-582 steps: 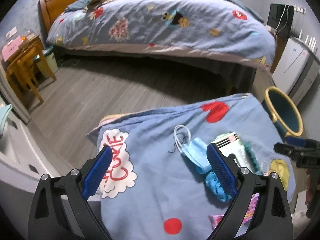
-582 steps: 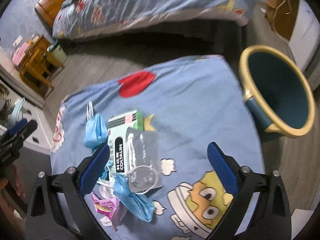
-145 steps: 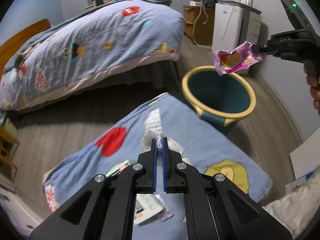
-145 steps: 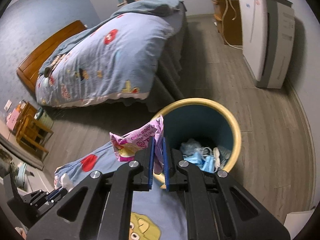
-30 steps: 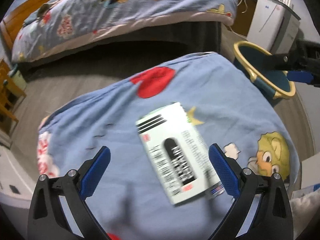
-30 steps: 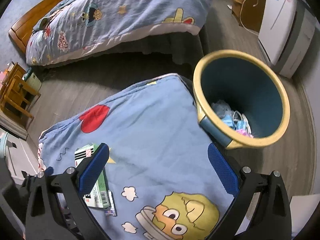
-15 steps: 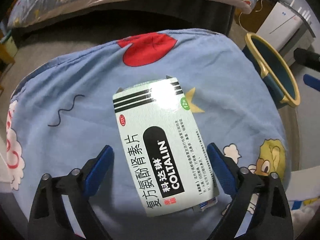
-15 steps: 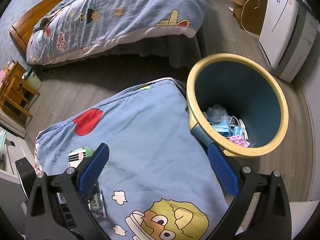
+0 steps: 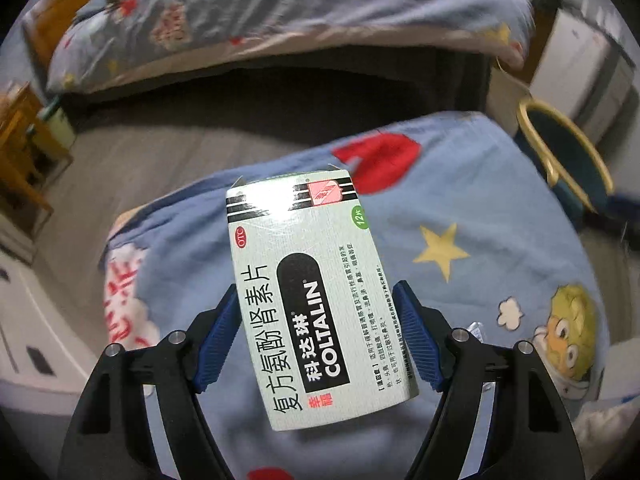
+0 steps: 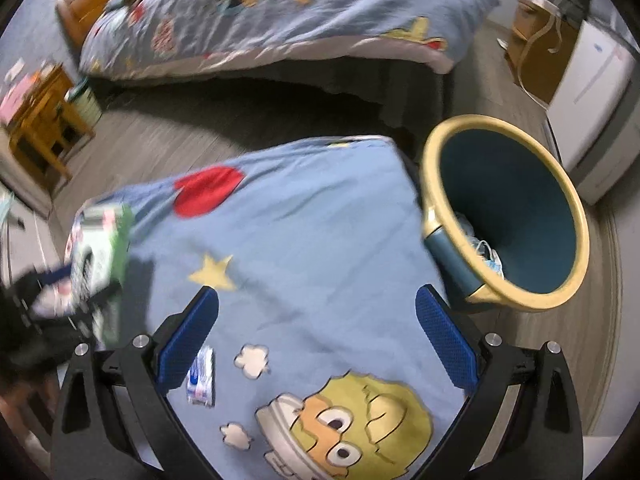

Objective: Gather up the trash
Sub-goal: 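Grasp the white COLTALIN box with the left tool while the right tool grasps the medicine strip, then carry the box and strip over the bin and open both tools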

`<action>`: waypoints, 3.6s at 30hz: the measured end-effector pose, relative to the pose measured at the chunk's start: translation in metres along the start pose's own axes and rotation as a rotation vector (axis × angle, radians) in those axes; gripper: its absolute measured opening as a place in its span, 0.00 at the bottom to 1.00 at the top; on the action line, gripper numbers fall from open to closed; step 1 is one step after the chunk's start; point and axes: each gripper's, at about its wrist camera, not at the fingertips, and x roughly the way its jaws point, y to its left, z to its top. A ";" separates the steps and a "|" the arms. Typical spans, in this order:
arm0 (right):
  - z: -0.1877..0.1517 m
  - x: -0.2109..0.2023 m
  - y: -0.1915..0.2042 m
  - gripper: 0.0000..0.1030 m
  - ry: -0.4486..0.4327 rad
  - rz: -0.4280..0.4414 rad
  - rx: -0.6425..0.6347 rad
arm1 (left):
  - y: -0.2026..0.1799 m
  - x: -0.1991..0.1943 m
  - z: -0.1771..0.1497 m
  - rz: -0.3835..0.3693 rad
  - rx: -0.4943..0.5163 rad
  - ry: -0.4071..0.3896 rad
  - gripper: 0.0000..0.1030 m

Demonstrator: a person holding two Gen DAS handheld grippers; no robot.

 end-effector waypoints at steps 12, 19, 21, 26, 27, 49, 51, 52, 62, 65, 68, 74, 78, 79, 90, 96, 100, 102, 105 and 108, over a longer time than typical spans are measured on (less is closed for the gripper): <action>-0.064 0.050 0.079 0.58 0.195 0.086 -0.136 | 0.027 -0.016 -0.001 -0.011 -0.067 -0.021 0.74; -0.069 0.059 0.095 0.42 0.207 0.064 -0.211 | 0.028 -0.009 0.002 -0.019 -0.058 -0.016 0.74; -0.069 0.058 0.095 0.30 0.203 0.059 -0.217 | 0.028 -0.007 0.002 -0.019 -0.060 -0.013 0.74; -0.068 0.056 0.093 0.20 0.204 0.056 -0.220 | 0.027 -0.006 0.002 -0.020 -0.055 -0.013 0.74; -0.068 0.055 0.093 0.20 0.202 0.055 -0.221 | 0.026 -0.007 0.002 -0.016 -0.049 -0.015 0.74; 0.028 -0.066 0.016 0.19 -0.078 0.142 -0.106 | -0.003 -0.021 0.011 -0.016 0.045 -0.073 0.74; 0.035 -0.077 0.013 0.19 -0.085 0.157 -0.121 | -0.009 -0.025 0.015 -0.026 0.052 -0.089 0.74; 0.040 -0.085 0.009 0.19 -0.095 0.154 -0.135 | -0.011 -0.027 0.017 -0.032 0.054 -0.096 0.74; 0.058 -0.080 -0.082 0.19 -0.122 0.080 0.014 | -0.058 -0.036 0.023 -0.097 0.134 -0.124 0.74; 0.060 -0.073 -0.122 0.19 -0.118 0.018 0.084 | -0.082 -0.039 0.025 -0.129 0.162 -0.125 0.74; 0.060 -0.065 -0.160 0.19 -0.106 -0.017 0.156 | -0.104 -0.043 0.027 -0.173 0.169 -0.123 0.74; 0.048 -0.047 -0.216 0.19 -0.078 -0.066 0.244 | -0.174 -0.047 0.050 -0.250 0.269 -0.146 0.74; 0.039 -0.034 -0.244 0.19 -0.055 -0.064 0.296 | -0.213 -0.033 0.069 -0.289 0.317 -0.122 0.74; 0.035 -0.029 -0.254 0.19 -0.043 -0.062 0.323 | -0.224 -0.028 0.075 -0.290 0.344 -0.116 0.74; 0.017 0.015 -0.301 0.19 0.024 0.068 0.574 | -0.306 0.030 0.120 -0.275 0.485 -0.099 0.74; 0.026 0.022 -0.296 0.19 0.019 0.076 0.563 | -0.328 0.052 0.123 -0.279 0.504 -0.087 0.74; 0.026 0.026 -0.301 0.29 0.014 0.086 0.591 | -0.330 0.056 0.120 -0.291 0.504 -0.103 0.75; 0.025 0.026 -0.302 0.51 0.007 0.083 0.604 | -0.328 0.059 0.119 -0.301 0.487 -0.099 0.80; 0.028 0.024 -0.302 0.51 0.001 0.073 0.598 | -0.324 0.061 0.118 -0.311 0.459 -0.096 0.85; 0.026 0.019 -0.303 0.51 -0.007 0.068 0.597 | -0.317 0.057 0.118 -0.317 0.435 -0.100 0.85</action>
